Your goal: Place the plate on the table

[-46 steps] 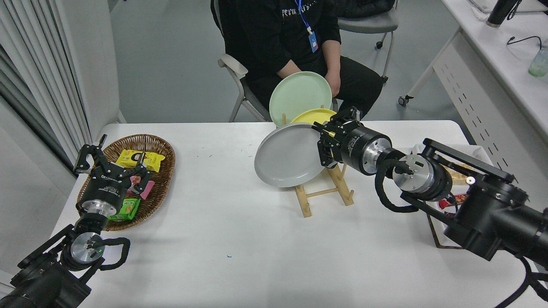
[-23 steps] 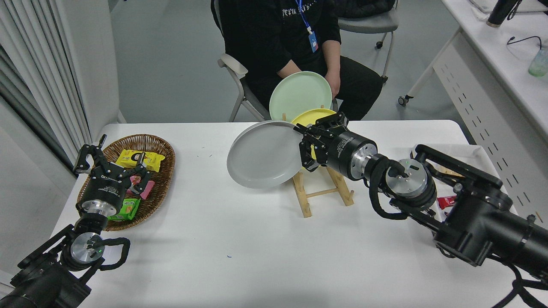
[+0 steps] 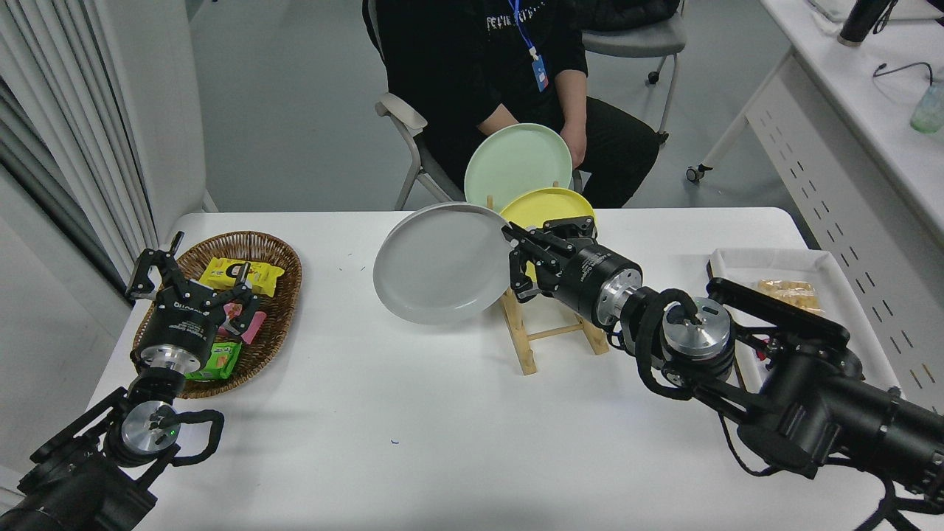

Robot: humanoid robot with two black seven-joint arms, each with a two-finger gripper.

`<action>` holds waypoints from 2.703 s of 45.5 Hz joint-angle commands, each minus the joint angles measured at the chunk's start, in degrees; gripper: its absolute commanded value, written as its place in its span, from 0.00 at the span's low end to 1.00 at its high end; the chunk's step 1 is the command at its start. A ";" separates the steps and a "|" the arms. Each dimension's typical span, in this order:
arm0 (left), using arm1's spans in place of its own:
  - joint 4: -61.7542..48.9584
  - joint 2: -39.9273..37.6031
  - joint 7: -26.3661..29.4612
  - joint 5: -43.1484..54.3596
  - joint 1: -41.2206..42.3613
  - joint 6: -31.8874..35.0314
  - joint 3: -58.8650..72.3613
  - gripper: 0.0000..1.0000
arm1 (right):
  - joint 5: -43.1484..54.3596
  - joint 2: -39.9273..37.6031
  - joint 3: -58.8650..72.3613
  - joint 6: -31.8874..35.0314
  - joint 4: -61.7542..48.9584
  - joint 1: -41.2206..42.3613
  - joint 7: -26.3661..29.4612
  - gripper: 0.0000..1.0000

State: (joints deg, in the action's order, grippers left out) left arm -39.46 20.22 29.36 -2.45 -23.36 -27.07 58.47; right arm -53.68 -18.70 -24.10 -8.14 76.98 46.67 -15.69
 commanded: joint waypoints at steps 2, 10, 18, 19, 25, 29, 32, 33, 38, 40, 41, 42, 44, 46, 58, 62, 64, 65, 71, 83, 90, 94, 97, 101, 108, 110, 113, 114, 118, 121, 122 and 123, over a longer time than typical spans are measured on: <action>0.00 0.00 -0.01 -0.01 -0.02 0.00 0.06 0.98 | -8.02 0.07 1.86 2.34 -0.42 -1.14 -4.09 0.00; 0.00 0.00 -0.01 -0.01 -0.02 0.00 -0.03 0.98 | -8.99 0.07 3.71 3.48 0.02 -0.70 -4.70 0.00; 0.00 0.00 -0.01 -0.01 -0.02 0.00 -0.03 0.98 | -3.02 0.95 3.71 3.04 0.54 1.06 -4.70 0.00; 0.00 0.00 -0.01 -0.01 -0.02 0.00 -0.03 0.98 | -2.31 1.12 3.62 3.04 0.54 1.49 -4.70 0.00; 0.00 0.00 -0.01 -0.01 0.07 0.00 -0.03 0.98 | -1.60 1.83 3.27 3.04 0.54 3.60 -4.70 0.00; 0.00 0.00 -0.01 -0.01 -0.02 0.00 -0.03 0.98 | -1.78 2.18 3.18 3.04 0.63 4.92 -4.62 0.00; 0.00 0.00 -0.01 -0.01 -0.02 0.00 -0.03 0.98 | -1.95 2.79 3.09 3.04 0.72 5.80 -4.62 0.00; 0.00 0.00 -0.01 -0.01 0.07 0.00 -0.03 0.98 | -2.04 2.97 3.09 3.04 0.81 6.07 -4.62 0.00; 0.00 0.00 -0.01 -0.01 -0.02 0.00 0.06 0.98 | -3.45 4.02 2.92 3.39 0.89 7.03 -4.62 0.00; 0.00 0.00 -0.01 -0.01 0.07 0.00 0.06 0.98 | -4.06 4.64 3.00 3.66 0.89 7.21 -4.62 0.00; 0.00 0.00 -0.01 -0.01 -0.02 0.00 -0.03 0.98 | -4.06 4.99 3.00 3.66 0.89 7.21 -4.62 0.00; 0.00 0.00 -0.01 -0.01 -0.02 0.00 -0.03 0.98 | -4.06 5.25 3.00 3.66 0.89 7.30 -4.62 0.00; 0.00 0.00 -0.01 -0.01 0.07 0.00 0.06 0.98 | -4.15 5.95 2.92 3.66 0.98 7.30 -4.62 0.00; 0.00 0.00 -0.01 -0.01 -0.02 0.00 -0.03 0.98 | -4.24 6.48 2.91 3.66 1.33 7.39 -4.62 0.00; 0.00 0.00 -0.01 -0.01 -0.02 0.00 -0.03 0.98 | -12.76 6.57 4.23 3.74 2.12 10.29 -4.88 0.00; 0.00 0.00 -0.01 -0.01 -0.02 0.00 -0.03 0.98 | -16.01 6.48 7.13 3.74 2.12 11.87 -6.11 0.00; 0.00 0.00 -0.01 -0.01 -0.02 0.00 0.06 0.98 | -17.42 6.22 8.27 3.66 2.21 12.48 -7.07 0.00; 0.00 0.00 -0.01 -0.01 0.07 0.00 0.06 0.98 | -18.03 5.96 8.88 3.66 2.21 12.66 -7.43 0.00; 0.00 0.00 -0.01 -0.01 -0.02 0.00 0.06 0.98 | -19.01 4.90 12.84 3.22 2.65 13.19 -7.78 0.00; 0.00 0.00 -0.01 -0.01 -0.02 0.00 -0.03 0.98 | -10.42 4.46 19.17 2.17 3.88 14.15 -7.26 0.00; 0.00 0.00 -0.01 -0.01 -0.02 0.00 0.06 0.98 | -3.02 2.88 23.83 -0.65 5.64 18.98 -6.90 0.00; 0.00 0.00 -0.01 -0.01 -0.02 0.00 0.06 0.98 | -0.82 2.00 26.90 -1.18 6.34 22.41 -6.64 0.00; 0.00 0.00 -0.01 -0.01 -0.02 0.00 0.06 0.98 | 0.76 1.83 29.71 -1.35 6.78 25.22 -6.38 0.00; 0.00 0.00 -0.01 -0.01 -0.02 0.00 -0.03 0.98 | 2.61 1.65 33.14 -1.44 7.48 28.82 -6.20 0.00; 0.00 0.00 -0.01 -0.01 -0.02 0.00 -0.03 0.98 | 7.18 0.77 35.78 -1.44 7.66 30.94 -5.76 0.00; 0.00 0.00 -0.01 -0.01 -0.02 0.00 -0.03 0.98 | 9.37 0.77 36.49 -1.44 7.66 31.38 -5.76 0.00; 0.00 0.00 -0.01 -0.01 0.07 0.00 -0.03 0.98 | 12.01 0.77 37.72 -1.44 7.66 31.91 -5.76 0.00; 0.00 0.00 -0.01 -0.01 -0.02 0.00 -0.03 0.98 | 12.72 0.77 38.07 -1.44 7.66 32.17 -5.76 0.00; 0.00 0.00 -0.01 -0.01 -0.02 0.00 -0.03 0.98 | 14.39 0.77 39.47 -1.44 7.57 32.35 -5.76 0.00; 0.00 0.00 -0.01 -0.01 -0.02 0.00 -0.03 0.98 | 15.62 0.86 40.09 -1.44 7.49 32.35 -5.76 0.00; 0.00 0.00 -0.01 -0.01 -0.02 0.00 -0.03 0.98 | 15.97 0.86 40.27 -1.44 7.40 32.26 -5.76 0.00; 0.00 0.00 -0.01 -0.01 -0.02 0.00 -0.03 0.98 | 16.24 0.86 40.36 -1.44 7.40 32.26 -5.76 0.00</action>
State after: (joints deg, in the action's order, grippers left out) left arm -39.46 20.21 29.36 -2.45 -23.36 -27.07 58.47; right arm -43.23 -17.66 12.70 -9.46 84.40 77.36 -21.55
